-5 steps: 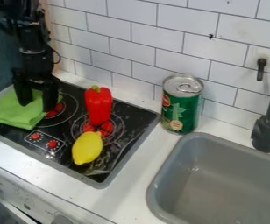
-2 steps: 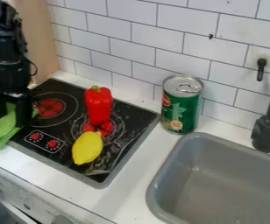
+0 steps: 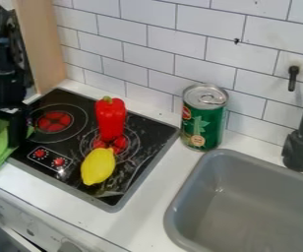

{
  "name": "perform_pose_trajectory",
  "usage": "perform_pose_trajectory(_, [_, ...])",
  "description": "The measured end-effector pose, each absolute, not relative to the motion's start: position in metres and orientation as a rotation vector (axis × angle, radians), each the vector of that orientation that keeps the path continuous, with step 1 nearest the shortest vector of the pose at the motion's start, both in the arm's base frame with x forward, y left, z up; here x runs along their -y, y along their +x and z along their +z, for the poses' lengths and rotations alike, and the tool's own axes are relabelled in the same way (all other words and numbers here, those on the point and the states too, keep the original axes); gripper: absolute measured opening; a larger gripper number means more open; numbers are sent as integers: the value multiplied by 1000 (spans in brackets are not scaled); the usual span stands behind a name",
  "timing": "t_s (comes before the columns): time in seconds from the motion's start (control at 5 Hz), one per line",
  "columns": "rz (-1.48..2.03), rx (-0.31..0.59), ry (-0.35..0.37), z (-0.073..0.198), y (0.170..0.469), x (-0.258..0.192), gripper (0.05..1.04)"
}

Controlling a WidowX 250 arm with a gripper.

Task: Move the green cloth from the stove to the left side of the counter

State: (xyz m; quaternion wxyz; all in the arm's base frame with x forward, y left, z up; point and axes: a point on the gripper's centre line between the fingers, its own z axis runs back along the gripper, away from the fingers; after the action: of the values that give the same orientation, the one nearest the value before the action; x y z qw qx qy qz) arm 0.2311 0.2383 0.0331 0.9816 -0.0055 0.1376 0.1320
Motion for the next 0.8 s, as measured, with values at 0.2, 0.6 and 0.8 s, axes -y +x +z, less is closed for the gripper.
perform_pose_trajectory(0.2, [300,-220,-51,47,236,-254,1001])
perform_pose_trajectory(0.6, [254,-113,-54,75,233,-233,1001])
perform_pose_trajectory(0.8, [157,-126,-48,82,216,-191,1001])
